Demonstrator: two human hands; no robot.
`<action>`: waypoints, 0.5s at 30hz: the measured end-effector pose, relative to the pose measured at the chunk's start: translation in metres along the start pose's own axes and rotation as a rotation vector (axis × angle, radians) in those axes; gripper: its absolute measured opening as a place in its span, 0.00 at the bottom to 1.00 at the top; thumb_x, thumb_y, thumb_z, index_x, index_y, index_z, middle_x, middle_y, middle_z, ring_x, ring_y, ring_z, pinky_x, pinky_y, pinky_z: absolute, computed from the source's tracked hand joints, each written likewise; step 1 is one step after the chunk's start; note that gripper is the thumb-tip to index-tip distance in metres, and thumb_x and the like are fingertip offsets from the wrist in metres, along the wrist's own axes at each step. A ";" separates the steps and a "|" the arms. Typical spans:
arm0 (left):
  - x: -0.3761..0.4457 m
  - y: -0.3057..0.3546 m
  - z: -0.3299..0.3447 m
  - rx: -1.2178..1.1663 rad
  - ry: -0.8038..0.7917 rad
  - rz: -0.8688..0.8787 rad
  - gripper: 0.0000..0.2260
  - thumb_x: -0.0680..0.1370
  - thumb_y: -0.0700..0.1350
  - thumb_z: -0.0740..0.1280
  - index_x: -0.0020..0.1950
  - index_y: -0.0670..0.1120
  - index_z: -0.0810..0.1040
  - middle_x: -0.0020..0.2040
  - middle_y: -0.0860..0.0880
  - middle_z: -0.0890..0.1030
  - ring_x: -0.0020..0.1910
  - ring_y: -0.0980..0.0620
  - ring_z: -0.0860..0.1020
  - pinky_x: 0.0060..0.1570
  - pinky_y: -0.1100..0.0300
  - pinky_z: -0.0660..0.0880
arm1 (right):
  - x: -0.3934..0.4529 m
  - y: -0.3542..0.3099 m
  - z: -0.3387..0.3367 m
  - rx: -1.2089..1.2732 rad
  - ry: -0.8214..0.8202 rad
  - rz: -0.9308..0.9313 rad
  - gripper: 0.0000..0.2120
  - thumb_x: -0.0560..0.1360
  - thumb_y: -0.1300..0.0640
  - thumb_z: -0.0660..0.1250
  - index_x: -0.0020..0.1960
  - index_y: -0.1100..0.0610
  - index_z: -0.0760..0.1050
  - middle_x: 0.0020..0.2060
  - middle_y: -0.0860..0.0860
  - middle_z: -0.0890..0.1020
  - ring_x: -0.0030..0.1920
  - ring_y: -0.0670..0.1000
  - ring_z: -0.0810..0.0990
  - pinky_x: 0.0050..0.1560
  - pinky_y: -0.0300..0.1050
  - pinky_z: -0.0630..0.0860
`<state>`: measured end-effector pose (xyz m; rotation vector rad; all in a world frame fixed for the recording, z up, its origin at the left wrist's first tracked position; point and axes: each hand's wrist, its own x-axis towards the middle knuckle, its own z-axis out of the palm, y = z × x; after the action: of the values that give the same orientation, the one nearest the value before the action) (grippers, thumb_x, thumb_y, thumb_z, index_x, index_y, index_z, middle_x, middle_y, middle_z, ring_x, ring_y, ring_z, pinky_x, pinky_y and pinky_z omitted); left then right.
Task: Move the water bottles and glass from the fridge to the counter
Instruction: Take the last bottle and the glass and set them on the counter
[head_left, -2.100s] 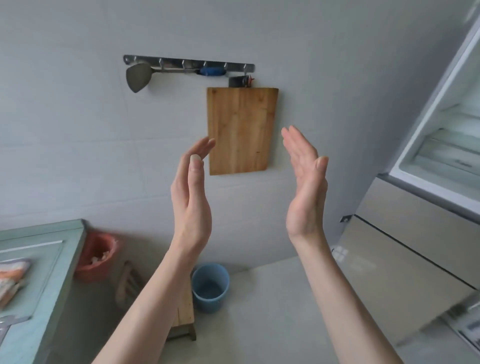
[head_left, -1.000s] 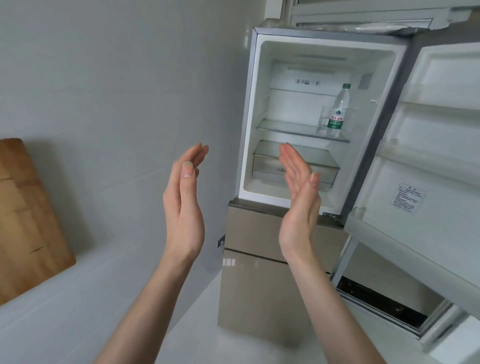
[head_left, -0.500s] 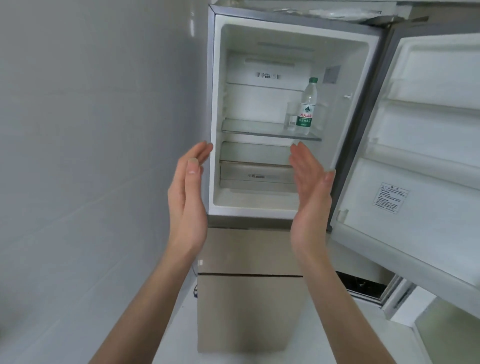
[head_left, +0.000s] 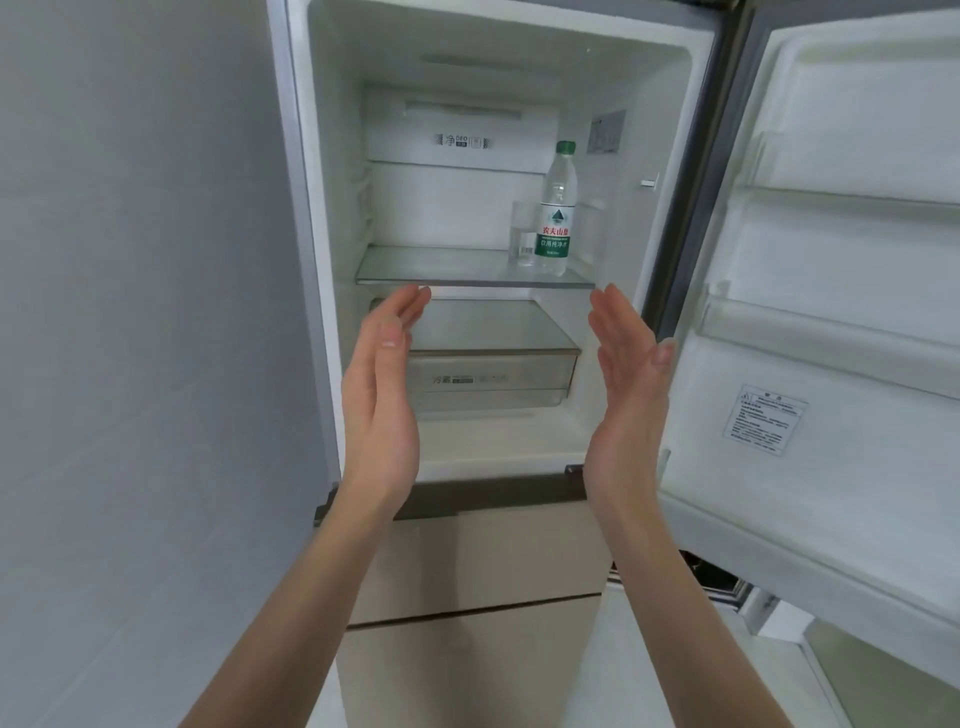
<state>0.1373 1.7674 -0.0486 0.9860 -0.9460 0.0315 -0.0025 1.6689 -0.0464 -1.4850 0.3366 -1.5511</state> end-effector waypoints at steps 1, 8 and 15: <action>0.009 -0.008 0.008 0.004 -0.003 -0.002 0.21 0.87 0.53 0.51 0.76 0.49 0.73 0.73 0.52 0.80 0.76 0.56 0.75 0.80 0.49 0.66 | 0.011 0.007 -0.002 0.004 0.002 -0.003 0.32 0.83 0.30 0.44 0.77 0.42 0.72 0.76 0.44 0.79 0.78 0.42 0.74 0.85 0.55 0.62; 0.076 -0.056 0.067 0.011 0.002 -0.014 0.21 0.87 0.50 0.51 0.76 0.47 0.74 0.73 0.49 0.81 0.74 0.55 0.77 0.79 0.50 0.68 | 0.091 0.060 -0.012 -0.015 0.007 -0.069 0.44 0.77 0.19 0.47 0.78 0.46 0.73 0.76 0.45 0.79 0.78 0.42 0.74 0.85 0.49 0.63; 0.121 -0.098 0.094 0.024 0.029 -0.008 0.20 0.87 0.51 0.50 0.75 0.50 0.74 0.73 0.51 0.81 0.75 0.56 0.77 0.79 0.49 0.68 | 0.152 0.114 -0.013 -0.039 -0.008 0.020 0.36 0.83 0.31 0.44 0.81 0.48 0.71 0.76 0.38 0.78 0.78 0.38 0.72 0.81 0.34 0.60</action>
<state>0.1907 1.5969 -0.0143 1.0088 -0.9165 0.0503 0.0591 1.4884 -0.0366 -1.5130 0.3781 -1.5297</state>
